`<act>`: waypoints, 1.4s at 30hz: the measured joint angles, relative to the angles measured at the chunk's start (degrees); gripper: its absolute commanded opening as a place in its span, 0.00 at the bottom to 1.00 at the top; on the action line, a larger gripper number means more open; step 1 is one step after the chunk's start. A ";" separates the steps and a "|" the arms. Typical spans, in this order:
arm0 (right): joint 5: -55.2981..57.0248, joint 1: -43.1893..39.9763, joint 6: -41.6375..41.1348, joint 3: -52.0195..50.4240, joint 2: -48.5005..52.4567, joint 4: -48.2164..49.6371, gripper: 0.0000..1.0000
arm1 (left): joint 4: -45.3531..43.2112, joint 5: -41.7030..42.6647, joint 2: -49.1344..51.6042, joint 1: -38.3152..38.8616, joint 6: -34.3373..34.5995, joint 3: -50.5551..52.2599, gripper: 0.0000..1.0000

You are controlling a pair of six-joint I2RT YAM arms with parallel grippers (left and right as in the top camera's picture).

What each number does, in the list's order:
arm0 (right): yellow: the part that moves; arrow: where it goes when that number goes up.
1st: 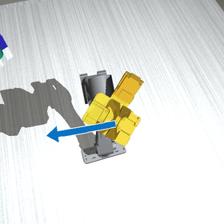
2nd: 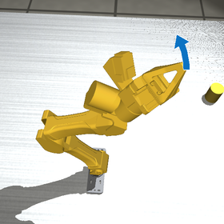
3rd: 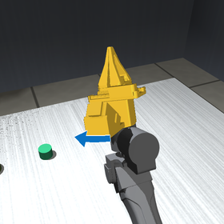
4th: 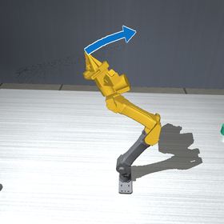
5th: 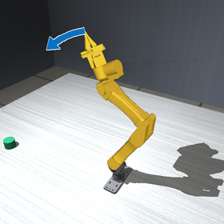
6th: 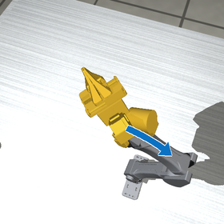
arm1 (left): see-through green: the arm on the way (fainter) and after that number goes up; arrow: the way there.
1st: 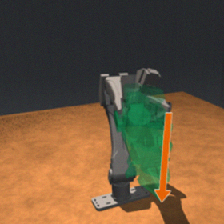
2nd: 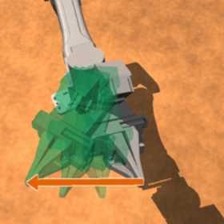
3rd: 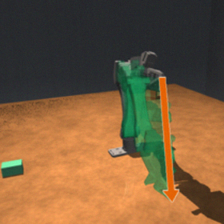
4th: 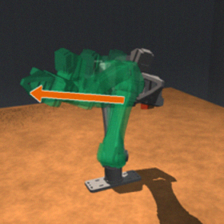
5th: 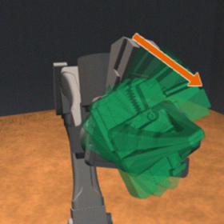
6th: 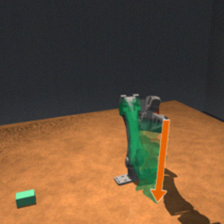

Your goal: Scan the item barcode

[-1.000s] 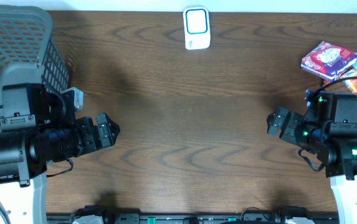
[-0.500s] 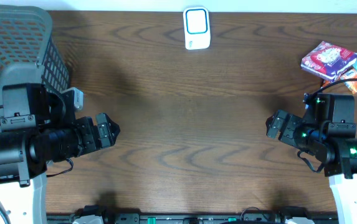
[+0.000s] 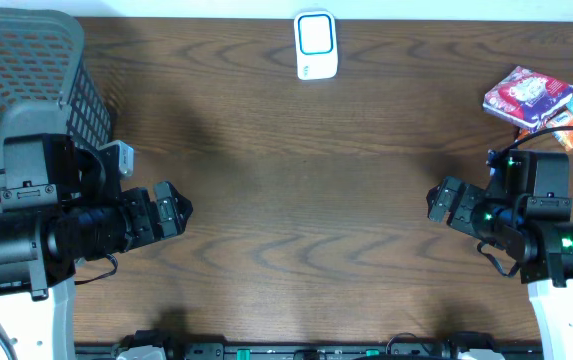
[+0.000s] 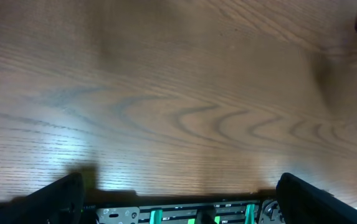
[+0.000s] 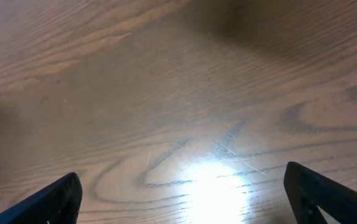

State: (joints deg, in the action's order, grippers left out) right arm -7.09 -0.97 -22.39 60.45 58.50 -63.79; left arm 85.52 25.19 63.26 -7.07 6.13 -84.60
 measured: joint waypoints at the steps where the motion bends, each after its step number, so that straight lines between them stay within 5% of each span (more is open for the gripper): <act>1: 0.00 0.00 0.00 0.00 0.22 0.00 0.99 | 0.00 0.02 0.00 0.00 0.00 0.00 0.98; 14: 3.98 0.00 0.02 -0.07 0.94 0.00 0.99 | 0.00 0.00 0.00 0.00 0.00 0.00 0.98; 24: 5.88 0.00 0.63 -3.06 -8.70 2.27 0.99 | -0.02 0.00 0.00 0.00 -0.02 0.00 0.98; 28: 5.07 0.00 1.01 -10.03 -15.56 9.84 0.99 | 0.00 0.02 0.00 0.00 0.00 0.00 0.98; 35: -4.79 0.31 6.78 -34.38 -34.62 38.75 0.99 | -0.04 0.00 0.00 0.00 0.00 0.02 0.98; 42: -6.86 2.25 9.49 -46.45 -48.96 50.18 0.99 | 0.00 0.00 0.00 0.00 0.00 0.02 0.98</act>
State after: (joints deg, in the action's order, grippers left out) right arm -13.96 1.28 -12.91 14.00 9.54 -13.61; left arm 85.52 25.19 63.26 -7.07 6.13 -84.58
